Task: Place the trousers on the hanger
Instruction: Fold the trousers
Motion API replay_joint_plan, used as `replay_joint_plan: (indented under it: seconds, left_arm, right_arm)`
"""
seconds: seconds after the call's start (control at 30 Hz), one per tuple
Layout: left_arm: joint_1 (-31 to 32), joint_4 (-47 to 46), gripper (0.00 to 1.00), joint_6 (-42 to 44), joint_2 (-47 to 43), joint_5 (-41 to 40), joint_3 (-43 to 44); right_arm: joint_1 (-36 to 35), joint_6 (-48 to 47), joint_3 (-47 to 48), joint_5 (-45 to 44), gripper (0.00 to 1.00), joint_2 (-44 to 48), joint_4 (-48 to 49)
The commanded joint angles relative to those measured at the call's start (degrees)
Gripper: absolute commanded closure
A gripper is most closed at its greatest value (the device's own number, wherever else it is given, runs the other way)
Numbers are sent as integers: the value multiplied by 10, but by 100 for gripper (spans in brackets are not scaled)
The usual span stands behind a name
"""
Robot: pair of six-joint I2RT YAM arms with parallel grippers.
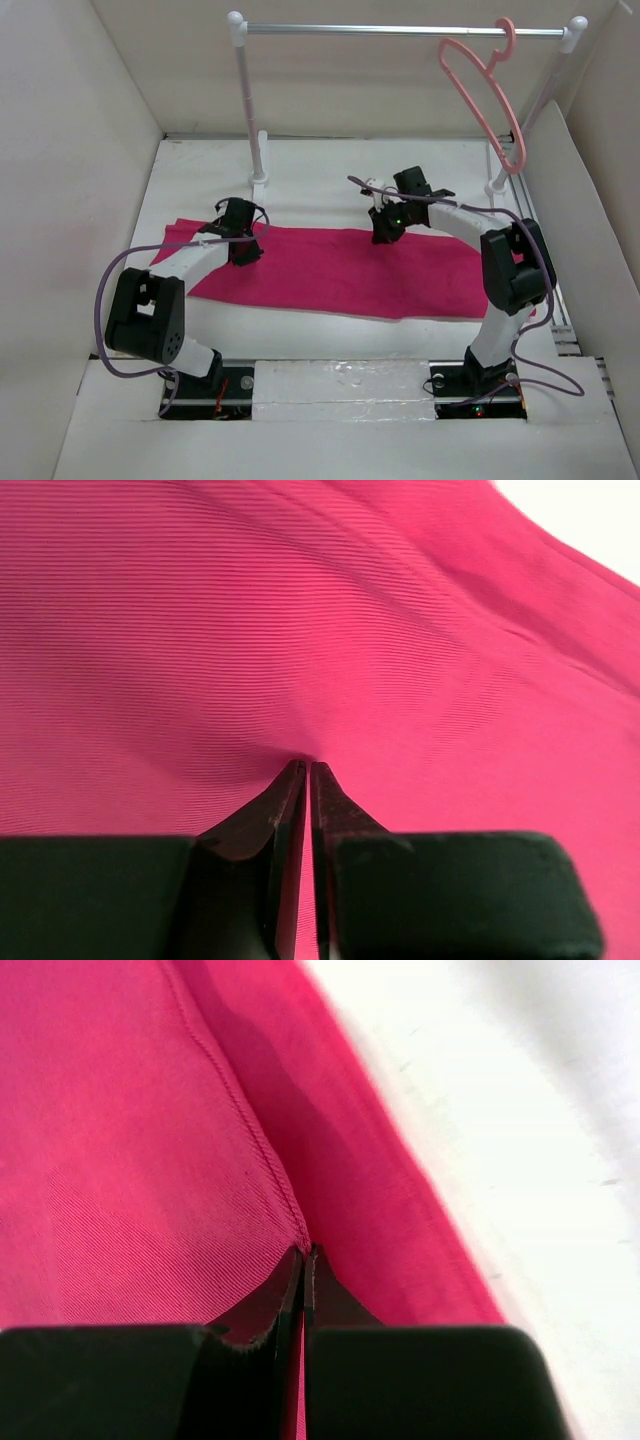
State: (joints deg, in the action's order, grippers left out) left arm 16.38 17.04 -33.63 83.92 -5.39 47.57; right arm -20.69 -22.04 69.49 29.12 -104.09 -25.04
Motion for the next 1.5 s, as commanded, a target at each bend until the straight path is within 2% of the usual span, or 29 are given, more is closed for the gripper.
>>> replay_joint_plan:
  seconds: [0.0,0.17,0.37,0.4,0.43,0.47,0.5,0.57,0.6,0.63,0.7,0.77,0.8,0.87,0.9,0.93,0.97,1.0,1.03,1.07,1.1,1.13,1.17,1.2,1.27,1.3,1.33,1.4,1.47]
  left_arm:
    - [-2,32,94,0,-3,-101,1]
    - [-35,48,89,-23,22,-118,-5]
    - [-35,54,87,-36,5,-141,-5]
    - [-35,55,87,-36,-5,-146,-3]
    - [-35,62,87,-36,-16,-147,3]
    - [-35,63,87,-36,-23,-147,7]
    - [-35,64,87,-32,-31,-140,11]
    - [-35,57,89,-13,-61,-131,24]
    - [-9,52,91,-3,-74,-128,30]
    - [15,43,94,19,-94,-121,53]
    - [43,43,100,24,-94,-105,64]
    - [81,41,100,35,-85,-93,95]
    - [132,38,100,37,-80,-90,105]
    - [183,27,100,40,-55,-73,125]
    - [232,21,100,38,-47,-67,130]
    - [256,8,100,37,-31,-63,139]
    - [276,3,100,34,-22,-57,139]
    - [292,-2,100,30,-17,-55,140]
    - [323,-9,100,23,-10,-55,140]
    - [334,-16,100,19,-13,-45,134]
    - [344,-24,100,18,-16,-37,130]
    - [358,-41,100,18,-26,-30,119]
    - [363,-49,100,17,-33,-18,111]
    - [364,-57,100,17,-42,-15,104]
    - [364,-65,100,18,-61,-11,86]
    - [364,-64,100,23,-70,-13,79]
    - [364,-64,100,24,-91,-16,75]
    - [364,-68,100,28,-118,-19,61]
    - [364,-72,99,30,-161,-30,41]
  right_arm:
    - [3,19,48,-54,100,24,55]
    - [3,34,73,-90,100,-37,76]
    - [-2,58,106,-199,100,-72,86]
    - [-9,62,107,-220,97,-73,93]
    - [-9,71,109,-237,85,-71,94]
    - [-9,75,109,-238,85,-71,94]
    - [-9,79,110,-232,67,-68,93]
    - [-15,89,110,-211,47,-45,90]
    - [-15,92,108,-187,32,-32,79]
    - [-15,107,88,-164,23,31,61]
    - [-15,121,78,-158,22,59,56]
    - [-9,145,24,-172,20,154,47]
    - [-2,181,-2,-187,20,189,46]
    - [28,219,-98,-216,27,294,45]
    - [47,276,-132,-219,40,328,46]
    - [65,300,-170,-228,57,396,48]
    - [115,321,-242,-235,93,429,48]
    - [150,351,-273,-225,100,458,46]
    - [186,357,-299,-214,100,489,43]
    - [253,364,-342,-206,100,548,39]
    - [287,371,-356,-201,100,573,32]
    - [321,370,-364,-195,75,599,8]
    - [354,367,-368,-202,61,617,-7]
    - [416,361,-368,-208,45,648,-23]
    - [477,351,-367,-209,17,659,-49]
    - [537,336,-362,-198,12,651,-52]
    - [550,332,-358,-189,7,642,-50]
    - [565,342,-345,-215,3,605,-59]
    - [613,351,-340,-206,0,588,-62]
